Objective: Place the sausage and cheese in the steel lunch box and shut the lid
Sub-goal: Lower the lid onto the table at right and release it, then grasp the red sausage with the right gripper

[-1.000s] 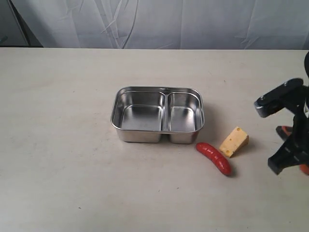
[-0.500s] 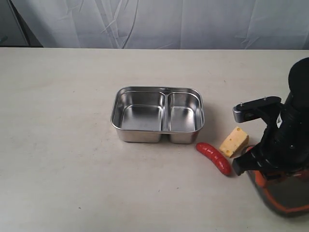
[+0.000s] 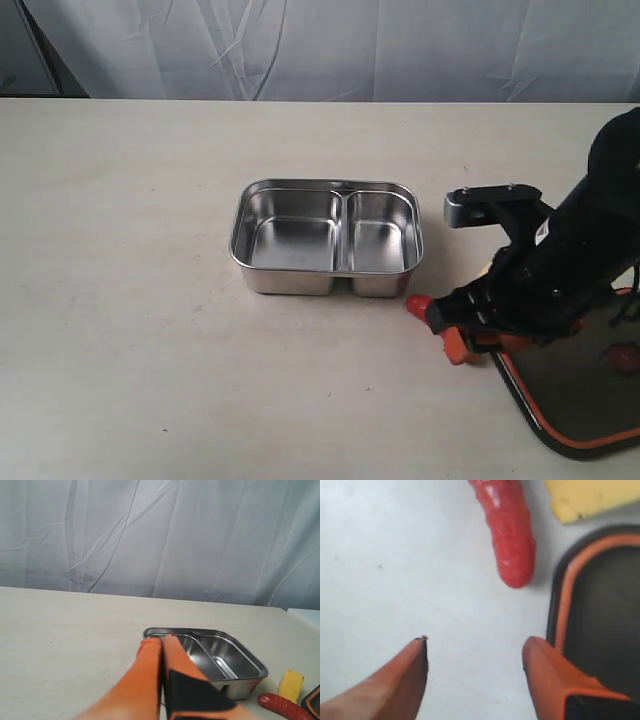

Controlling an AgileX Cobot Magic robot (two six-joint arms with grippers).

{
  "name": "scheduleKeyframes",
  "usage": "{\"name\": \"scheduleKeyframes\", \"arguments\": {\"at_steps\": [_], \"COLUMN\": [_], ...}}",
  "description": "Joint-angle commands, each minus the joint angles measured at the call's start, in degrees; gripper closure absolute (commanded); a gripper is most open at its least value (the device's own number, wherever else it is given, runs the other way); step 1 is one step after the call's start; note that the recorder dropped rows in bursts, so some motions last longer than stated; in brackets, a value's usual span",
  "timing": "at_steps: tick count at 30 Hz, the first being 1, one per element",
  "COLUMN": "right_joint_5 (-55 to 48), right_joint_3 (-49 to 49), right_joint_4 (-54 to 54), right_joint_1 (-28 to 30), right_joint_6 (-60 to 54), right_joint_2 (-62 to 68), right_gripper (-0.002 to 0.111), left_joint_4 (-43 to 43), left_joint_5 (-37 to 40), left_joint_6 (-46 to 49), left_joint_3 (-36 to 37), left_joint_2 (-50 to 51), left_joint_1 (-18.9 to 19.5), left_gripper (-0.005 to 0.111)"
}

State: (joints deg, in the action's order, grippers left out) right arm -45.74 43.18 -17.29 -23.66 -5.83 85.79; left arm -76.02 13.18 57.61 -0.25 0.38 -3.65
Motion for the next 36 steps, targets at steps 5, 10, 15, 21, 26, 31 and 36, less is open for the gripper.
{"name": "scheduleKeyframes", "arguments": {"at_steps": [5, 10, 15, 21, 26, 31, 36], "right_joint_5": [13.6, 17.8, 22.3, 23.4, 20.3, 14.3, 10.7], "right_joint_3": [0.0, 0.0, 0.0, 0.0, 0.0, 0.0, 0.0], "right_joint_4": [3.1, 6.3, 6.7, 6.7, 6.1, 6.1, 6.1], "right_joint_1": [-2.9, -3.0, -3.2, -3.2, -3.2, -3.5, -6.7], "right_joint_6": [-0.2, 2.3, 4.0, 4.0, 4.1, 4.1, 4.3], "right_joint_2": [6.6, 12.1, 15.3, 17.4, 17.7, 16.4, 9.0], "right_gripper": [0.053, 0.053, 0.053, 0.055, 0.110, 0.109, 0.109], "left_joint_4": [0.4, 0.4, 0.4, 0.4, 0.4, 0.4, 0.4], "left_joint_5": [0.0, 0.0, 0.0, 0.0, 0.0, 0.0, 0.0], "left_joint_6": [0.0, 0.0, 0.0, 0.0, 0.0, 0.0, 0.0], "left_joint_3": [0.3, 0.3, 0.3, 0.3, 0.3, 0.3, 0.3], "left_joint_2": [-0.4, -0.4, -0.4, -0.4, -0.4, -0.4, -0.4], "left_joint_1": [-0.5, -0.5, -0.5, -0.5, -0.5, -0.5, -0.5], "left_gripper": [0.107, 0.107, 0.107, 0.107, 0.107, 0.107, 0.107]}}
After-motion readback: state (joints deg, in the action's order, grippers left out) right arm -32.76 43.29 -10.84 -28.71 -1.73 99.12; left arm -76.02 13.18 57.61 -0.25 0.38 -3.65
